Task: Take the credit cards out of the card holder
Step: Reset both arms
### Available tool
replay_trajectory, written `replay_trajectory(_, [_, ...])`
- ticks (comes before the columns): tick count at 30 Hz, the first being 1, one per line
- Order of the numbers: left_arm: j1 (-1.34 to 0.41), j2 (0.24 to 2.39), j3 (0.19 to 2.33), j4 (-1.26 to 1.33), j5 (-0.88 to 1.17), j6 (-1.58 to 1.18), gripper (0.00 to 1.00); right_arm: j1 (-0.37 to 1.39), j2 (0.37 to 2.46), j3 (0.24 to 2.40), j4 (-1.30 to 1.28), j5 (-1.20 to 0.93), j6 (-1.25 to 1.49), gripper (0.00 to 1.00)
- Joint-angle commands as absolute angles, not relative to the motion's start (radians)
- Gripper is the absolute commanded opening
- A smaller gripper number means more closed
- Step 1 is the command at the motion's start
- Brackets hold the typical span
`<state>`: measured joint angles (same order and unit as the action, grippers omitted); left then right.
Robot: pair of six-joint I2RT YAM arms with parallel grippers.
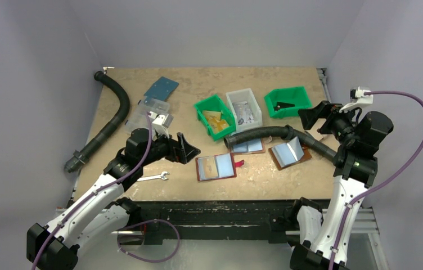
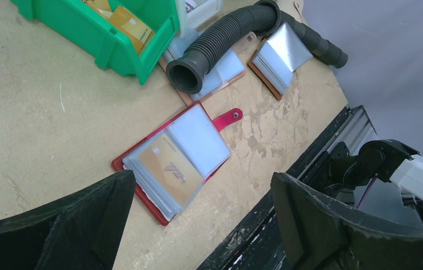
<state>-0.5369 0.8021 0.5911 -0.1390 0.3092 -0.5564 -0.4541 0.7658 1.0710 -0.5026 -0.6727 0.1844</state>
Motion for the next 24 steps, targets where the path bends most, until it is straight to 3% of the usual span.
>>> replay_trajectory(1, [-0.530, 0.795, 0.632, -0.121, 0.294, -0.538, 1.00, -0.459, 0.768, 1.081, -0.471, -0.687, 0.199, 0.99])
replay_trajectory(24, [-0.530, 0.805, 0.648, -0.137, 0.254, -0.531, 1.00, -0.459, 0.769, 1.064, -0.448, -0.687, 0.207, 0.99])
